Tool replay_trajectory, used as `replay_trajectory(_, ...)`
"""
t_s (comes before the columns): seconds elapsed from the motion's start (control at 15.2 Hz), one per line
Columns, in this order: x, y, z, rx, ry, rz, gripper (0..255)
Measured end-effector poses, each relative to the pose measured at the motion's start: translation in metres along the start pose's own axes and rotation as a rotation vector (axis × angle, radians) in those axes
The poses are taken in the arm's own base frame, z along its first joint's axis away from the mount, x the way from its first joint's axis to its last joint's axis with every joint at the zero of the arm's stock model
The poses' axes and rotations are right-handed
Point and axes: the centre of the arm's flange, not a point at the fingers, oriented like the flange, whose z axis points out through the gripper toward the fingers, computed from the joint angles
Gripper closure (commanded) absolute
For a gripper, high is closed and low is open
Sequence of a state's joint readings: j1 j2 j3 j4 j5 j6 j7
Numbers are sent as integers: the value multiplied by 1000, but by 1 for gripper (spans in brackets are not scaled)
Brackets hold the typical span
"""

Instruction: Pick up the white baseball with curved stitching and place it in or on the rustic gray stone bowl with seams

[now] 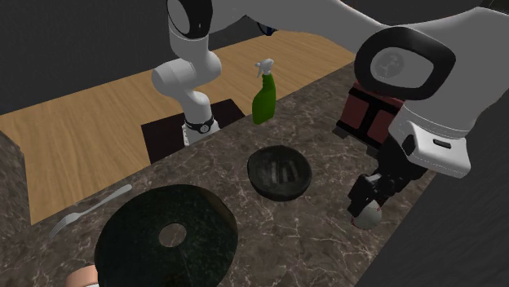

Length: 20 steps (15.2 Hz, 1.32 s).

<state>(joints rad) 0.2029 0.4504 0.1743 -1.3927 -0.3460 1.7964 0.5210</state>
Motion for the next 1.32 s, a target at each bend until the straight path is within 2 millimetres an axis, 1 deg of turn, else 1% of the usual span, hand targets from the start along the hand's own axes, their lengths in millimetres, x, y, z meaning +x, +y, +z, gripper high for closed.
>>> replay_trajectory(0.26, 3, 6, -23, 0, 0, 0, 255)
replay_trajectory(0.59, 4, 12, -46, 0, 0, 0, 255)
replay_trajectory(0.66, -1, 15, -47, 0, 0, 0, 255)
replay_trajectory(0.73, -10, 18, -49, 0, 0, 0, 255)
replay_trajectory(0.92, -44, 33, -54, 0, 0, -1, 255)
replay_trajectory(1.06, -67, 41, -53, 0, 0, 0, 255)
replay_trajectory(1.19, -89, 53, -53, 0, 0, -1, 255)
replay_trajectory(1.32, -116, 63, -49, 0, 0, 0, 255)
